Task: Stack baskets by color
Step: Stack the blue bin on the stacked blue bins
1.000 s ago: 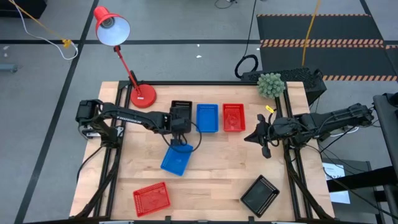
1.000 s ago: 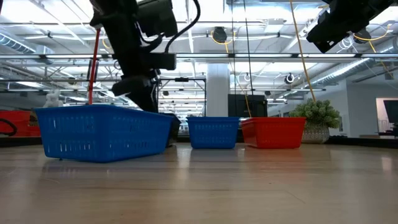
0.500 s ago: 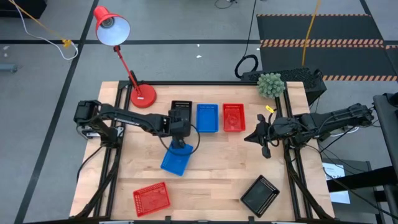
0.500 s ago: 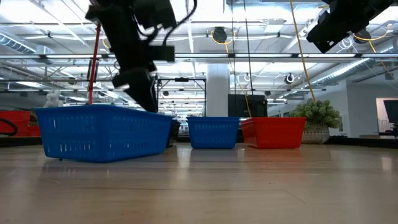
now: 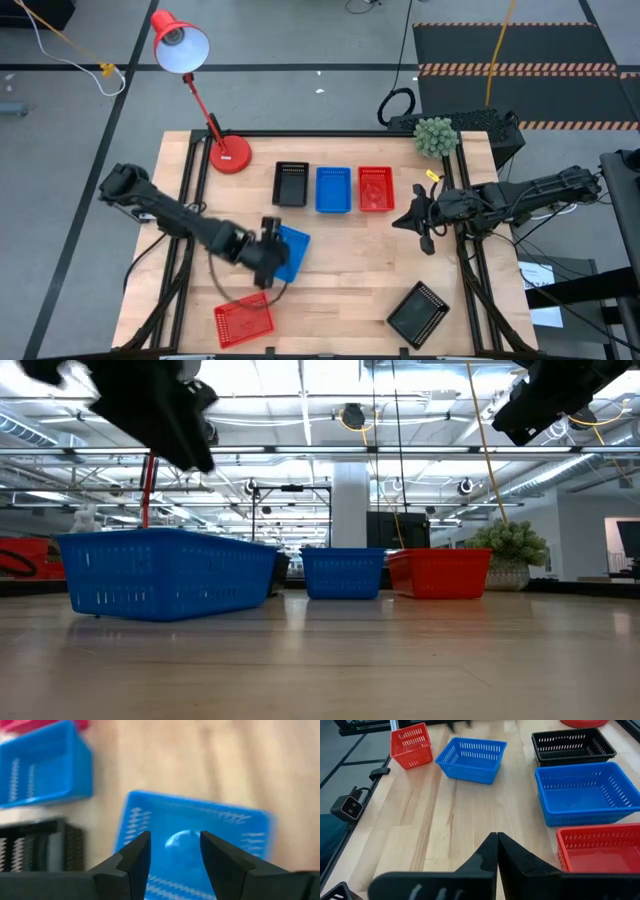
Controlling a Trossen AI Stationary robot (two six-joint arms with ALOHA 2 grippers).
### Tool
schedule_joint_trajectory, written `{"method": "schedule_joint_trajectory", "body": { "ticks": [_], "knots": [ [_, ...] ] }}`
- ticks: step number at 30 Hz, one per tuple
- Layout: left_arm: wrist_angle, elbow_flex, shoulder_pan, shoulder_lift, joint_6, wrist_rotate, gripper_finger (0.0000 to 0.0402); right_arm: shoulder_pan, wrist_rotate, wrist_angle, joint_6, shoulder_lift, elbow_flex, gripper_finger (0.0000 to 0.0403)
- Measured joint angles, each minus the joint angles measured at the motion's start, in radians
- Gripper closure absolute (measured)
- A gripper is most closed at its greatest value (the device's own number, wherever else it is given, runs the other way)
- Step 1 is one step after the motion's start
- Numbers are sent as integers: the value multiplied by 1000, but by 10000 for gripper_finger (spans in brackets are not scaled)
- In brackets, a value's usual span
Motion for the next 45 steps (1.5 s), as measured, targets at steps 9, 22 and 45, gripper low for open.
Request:
{"method": "schedule_joint_trajectory", "body": {
  "ticks": [9,22,45],
  "knots": [
    [5,-1,-177,8,-165,-70,197,0,0,16,27,12,0,403],
    [22,-2,-202,98,-223,-16,198,0,-30,199,46,52,0,403],
    [-110,-2,-188,224,-256,-18,298,12,-135,538,13,238,36,403]
  ]
}}
